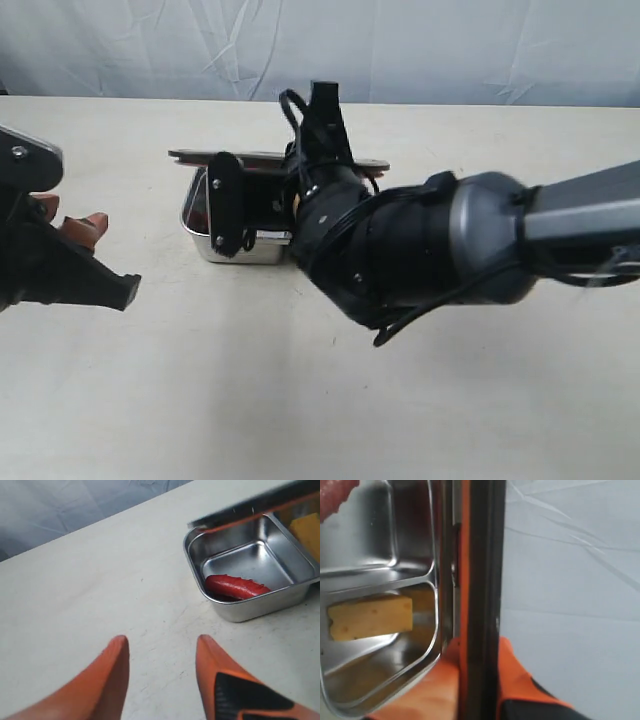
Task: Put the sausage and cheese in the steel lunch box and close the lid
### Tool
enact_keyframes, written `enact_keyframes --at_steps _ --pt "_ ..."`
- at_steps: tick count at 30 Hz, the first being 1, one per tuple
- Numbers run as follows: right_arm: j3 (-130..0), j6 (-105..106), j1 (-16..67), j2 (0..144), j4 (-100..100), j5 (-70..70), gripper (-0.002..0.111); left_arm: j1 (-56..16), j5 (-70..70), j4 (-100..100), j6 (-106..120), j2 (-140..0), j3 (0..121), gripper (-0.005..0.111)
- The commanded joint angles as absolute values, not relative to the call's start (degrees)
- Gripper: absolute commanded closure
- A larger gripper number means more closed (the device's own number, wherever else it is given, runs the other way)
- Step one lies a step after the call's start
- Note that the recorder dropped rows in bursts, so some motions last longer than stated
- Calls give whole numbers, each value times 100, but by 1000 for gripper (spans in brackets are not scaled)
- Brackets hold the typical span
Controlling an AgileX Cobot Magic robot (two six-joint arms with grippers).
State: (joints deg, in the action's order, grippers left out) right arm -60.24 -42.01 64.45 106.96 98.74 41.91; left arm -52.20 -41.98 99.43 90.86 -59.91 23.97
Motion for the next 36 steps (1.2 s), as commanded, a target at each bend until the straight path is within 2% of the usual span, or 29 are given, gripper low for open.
enact_keyframes --at_steps 1,8,17,36 --pt "-6083 -4522 6464 11116 9995 4963 109 -5257 -4361 9995 8433 -5492 2075 65" --pt "-6083 -5057 6509 11294 9995 4956 109 -5257 -4052 9995 8024 -4953 1819 65" --pt "-6402 -4927 6859 11357 9995 5076 109 -5257 -3784 9995 7955 -4940 1819 65" --pt "-6499 -4497 6861 12143 9995 4750 109 -5257 -3736 9995 7966 -4940 1819 65"
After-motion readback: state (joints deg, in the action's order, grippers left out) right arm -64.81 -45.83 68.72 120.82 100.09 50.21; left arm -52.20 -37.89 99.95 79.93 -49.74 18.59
